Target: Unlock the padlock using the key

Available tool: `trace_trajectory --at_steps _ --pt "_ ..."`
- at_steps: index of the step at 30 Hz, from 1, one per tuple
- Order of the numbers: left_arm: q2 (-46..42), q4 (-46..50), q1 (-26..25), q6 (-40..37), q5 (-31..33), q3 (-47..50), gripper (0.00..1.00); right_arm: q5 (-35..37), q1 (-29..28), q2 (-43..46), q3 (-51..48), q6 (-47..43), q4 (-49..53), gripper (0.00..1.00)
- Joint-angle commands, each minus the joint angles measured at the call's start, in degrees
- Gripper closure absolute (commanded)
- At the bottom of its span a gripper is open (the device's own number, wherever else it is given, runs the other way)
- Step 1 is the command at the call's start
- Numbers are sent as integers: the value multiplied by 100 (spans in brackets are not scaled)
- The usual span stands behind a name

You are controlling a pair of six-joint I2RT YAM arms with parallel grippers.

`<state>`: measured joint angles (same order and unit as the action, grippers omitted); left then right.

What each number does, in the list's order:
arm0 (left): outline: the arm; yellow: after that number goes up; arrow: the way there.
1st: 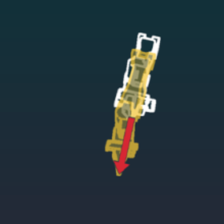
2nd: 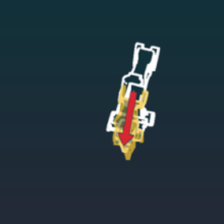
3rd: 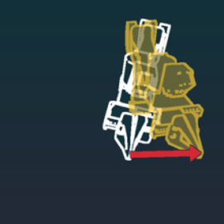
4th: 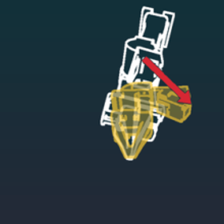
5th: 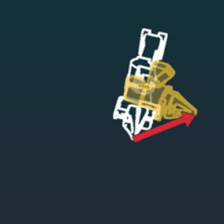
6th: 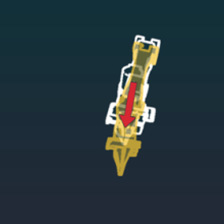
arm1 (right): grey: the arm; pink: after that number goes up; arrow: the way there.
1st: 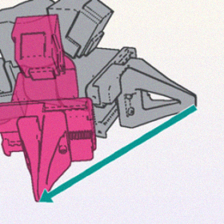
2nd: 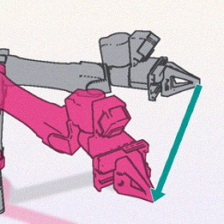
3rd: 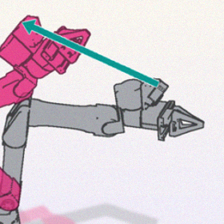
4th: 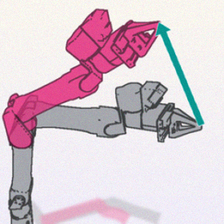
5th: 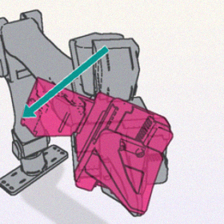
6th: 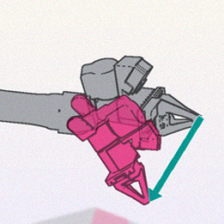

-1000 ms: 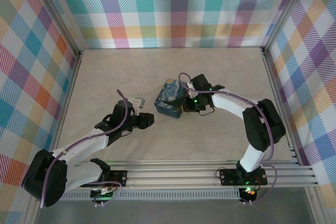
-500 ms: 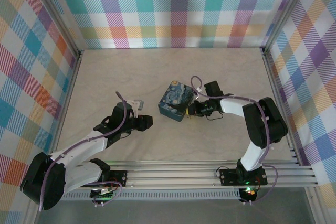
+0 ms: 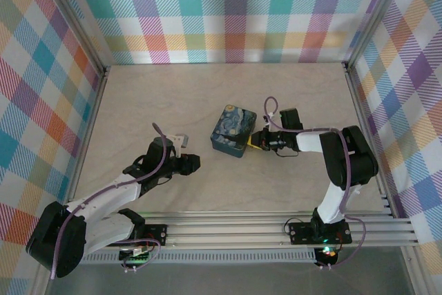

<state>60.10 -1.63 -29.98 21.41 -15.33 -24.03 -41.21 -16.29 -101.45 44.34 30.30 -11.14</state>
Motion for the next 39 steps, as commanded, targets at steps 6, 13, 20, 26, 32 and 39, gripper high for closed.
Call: trace_trajectory --at_steps 6,13,20,26,32,39 --pt "-118 -59 -26 76 18 97 61 105 43 -154 -13 728 -723 95" --pt "-106 -50 -26 88 26 109 61 396 31 -454 18 926 -508 94" --pt "-103 -58 -25 85 7 141 62 507 23 -110 -206 416 -229 88" --pt "-103 -76 -26 94 4 144 61 603 22 222 -118 146 157 72" --pt "-142 -58 -35 119 -1 162 61 492 22 110 -161 306 -142 70" --pt "-253 0 -38 134 22 222 61 628 25 237 -210 301 -63 72"
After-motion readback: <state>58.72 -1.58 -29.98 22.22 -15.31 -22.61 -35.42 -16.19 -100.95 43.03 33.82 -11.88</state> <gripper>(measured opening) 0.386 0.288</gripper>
